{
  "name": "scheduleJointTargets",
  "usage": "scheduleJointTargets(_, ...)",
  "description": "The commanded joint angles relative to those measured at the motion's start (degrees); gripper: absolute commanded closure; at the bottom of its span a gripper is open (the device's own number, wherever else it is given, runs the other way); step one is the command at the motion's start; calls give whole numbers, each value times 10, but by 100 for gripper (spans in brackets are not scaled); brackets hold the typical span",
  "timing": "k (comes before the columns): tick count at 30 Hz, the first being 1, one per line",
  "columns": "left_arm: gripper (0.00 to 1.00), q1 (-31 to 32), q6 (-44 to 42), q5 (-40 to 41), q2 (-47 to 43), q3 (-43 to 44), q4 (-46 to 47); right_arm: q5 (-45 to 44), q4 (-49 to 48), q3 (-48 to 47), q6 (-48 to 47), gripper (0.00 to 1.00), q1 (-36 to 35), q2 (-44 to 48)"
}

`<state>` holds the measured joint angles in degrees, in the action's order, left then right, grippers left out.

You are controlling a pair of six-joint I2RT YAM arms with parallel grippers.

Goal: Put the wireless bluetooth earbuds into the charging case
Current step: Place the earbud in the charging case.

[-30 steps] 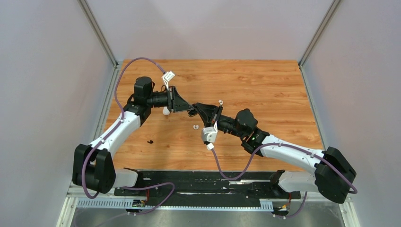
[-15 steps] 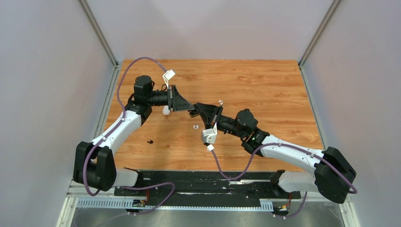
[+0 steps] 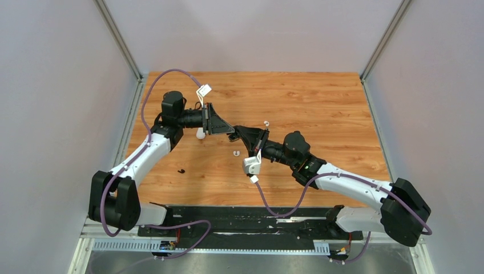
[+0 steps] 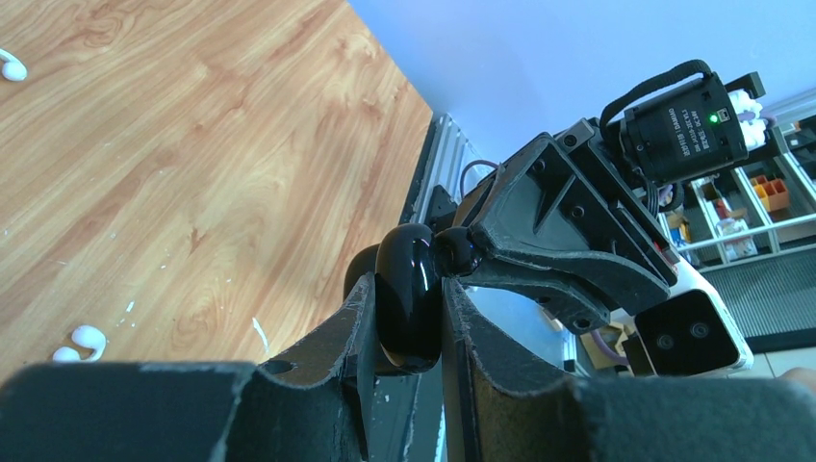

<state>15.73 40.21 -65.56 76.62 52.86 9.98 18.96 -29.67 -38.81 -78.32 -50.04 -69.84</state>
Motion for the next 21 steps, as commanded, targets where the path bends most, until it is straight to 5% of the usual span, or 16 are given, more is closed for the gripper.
scheduleJointTargets(1,100,-2,5,-13,-3,18,8,-2,17,-7,-8,100,2,17)
scheduleJointTargets(21,100,-6,27,-37,7,17,27,13,101,-29,-23,100,2,19)
